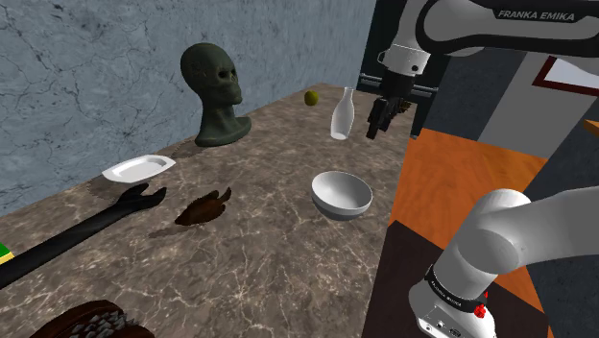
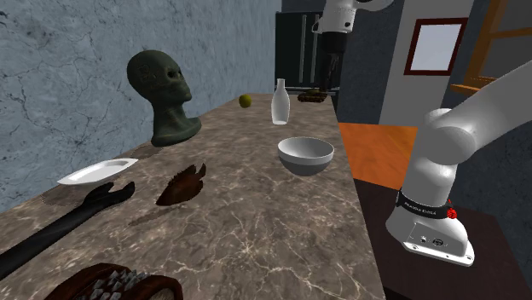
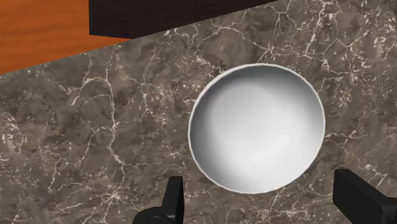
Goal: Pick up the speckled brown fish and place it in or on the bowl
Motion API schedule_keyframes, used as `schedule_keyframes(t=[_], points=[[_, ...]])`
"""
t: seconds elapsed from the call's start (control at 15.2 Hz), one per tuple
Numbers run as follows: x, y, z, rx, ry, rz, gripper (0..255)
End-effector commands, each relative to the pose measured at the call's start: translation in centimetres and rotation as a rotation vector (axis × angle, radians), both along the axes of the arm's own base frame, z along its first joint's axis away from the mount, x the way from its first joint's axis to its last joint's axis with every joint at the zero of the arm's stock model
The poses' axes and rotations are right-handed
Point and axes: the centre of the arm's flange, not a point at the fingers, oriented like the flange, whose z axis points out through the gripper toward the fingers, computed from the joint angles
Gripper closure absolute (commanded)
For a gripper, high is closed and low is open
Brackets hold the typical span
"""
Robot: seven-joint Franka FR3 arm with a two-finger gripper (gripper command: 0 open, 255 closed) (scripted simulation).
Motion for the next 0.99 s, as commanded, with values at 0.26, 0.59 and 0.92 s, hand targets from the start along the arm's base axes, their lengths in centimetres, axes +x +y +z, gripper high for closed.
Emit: schedule_keyframes(t=[0.26, 0.59, 0.92], points=[[4.5, 2.8, -1.3, -0.024, 0.000, 0.133, 0], [9.6, 7.1, -3.0, -0.054, 0.000, 0.298, 0], [13.9, 12.1, -4.8, -0.085, -0.001, 0.464, 0]])
